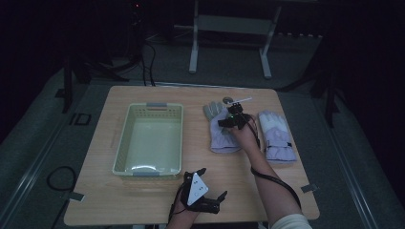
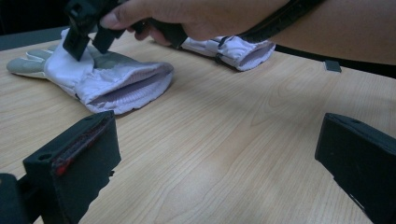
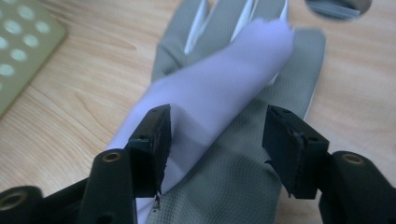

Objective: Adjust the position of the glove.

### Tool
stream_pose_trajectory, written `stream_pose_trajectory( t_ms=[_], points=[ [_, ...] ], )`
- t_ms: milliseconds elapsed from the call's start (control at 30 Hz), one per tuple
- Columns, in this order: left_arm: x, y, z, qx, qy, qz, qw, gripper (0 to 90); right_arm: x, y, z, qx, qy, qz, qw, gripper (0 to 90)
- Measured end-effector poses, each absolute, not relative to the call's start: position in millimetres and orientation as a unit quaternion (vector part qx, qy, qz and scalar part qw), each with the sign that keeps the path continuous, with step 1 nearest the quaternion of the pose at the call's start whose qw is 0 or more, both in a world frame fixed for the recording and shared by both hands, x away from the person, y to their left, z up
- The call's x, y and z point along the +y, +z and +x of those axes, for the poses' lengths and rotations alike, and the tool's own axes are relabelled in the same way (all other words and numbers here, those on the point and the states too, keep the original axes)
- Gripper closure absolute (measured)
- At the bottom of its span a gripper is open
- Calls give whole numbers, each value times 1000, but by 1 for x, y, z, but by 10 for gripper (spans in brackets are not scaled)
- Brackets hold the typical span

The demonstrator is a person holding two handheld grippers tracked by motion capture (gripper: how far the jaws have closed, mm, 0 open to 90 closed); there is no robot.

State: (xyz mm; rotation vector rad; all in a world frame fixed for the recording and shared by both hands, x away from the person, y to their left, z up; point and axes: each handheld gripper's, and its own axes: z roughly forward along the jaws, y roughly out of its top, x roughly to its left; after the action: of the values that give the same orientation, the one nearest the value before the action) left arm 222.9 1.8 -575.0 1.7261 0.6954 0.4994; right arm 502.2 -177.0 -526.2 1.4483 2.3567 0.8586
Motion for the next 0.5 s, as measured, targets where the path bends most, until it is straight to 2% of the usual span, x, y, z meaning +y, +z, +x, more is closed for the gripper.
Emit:
stream_pose_trajectory(
  t_ms=[67,100,133,233,267,300,333,367,433,467,500],
  points=[
    [2,-575,223,297,212,735,571,2,-178,-531,504,805,291,506,108,447],
    [2,-575,223,297,212,735,571,2,-179,-533,506,800,289,520,82,500],
    [2,-575,223,297,212,735,571,2,-179,-533,506,800,289,520,82,500],
    [2,-575,223,297,212,735,571,2,-179,-533,510,799,276,532,59,615],
    [2,-575,223,297,212,736,571,2,-179,-533,510,799,276,532,59,615],
    [2,-575,223,297,212,735,571,2,-178,-533,511,802,270,530,55,679],
    [2,-575,223,297,212,735,571,2,-178,-533,511,802,270,530,55,679],
    [2,-575,223,297,212,735,571,2,-176,-532,511,801,270,532,53,750],
    [2,-575,223,297,212,735,571,2,-176,-532,511,804,270,527,56,750],
    [2,-575,223,297,212,735,571,2,-176,-532,509,801,274,529,59,811],
    [2,-575,223,298,210,736,571,2,-176,-531,508,799,276,531,59,821]
  ],
)
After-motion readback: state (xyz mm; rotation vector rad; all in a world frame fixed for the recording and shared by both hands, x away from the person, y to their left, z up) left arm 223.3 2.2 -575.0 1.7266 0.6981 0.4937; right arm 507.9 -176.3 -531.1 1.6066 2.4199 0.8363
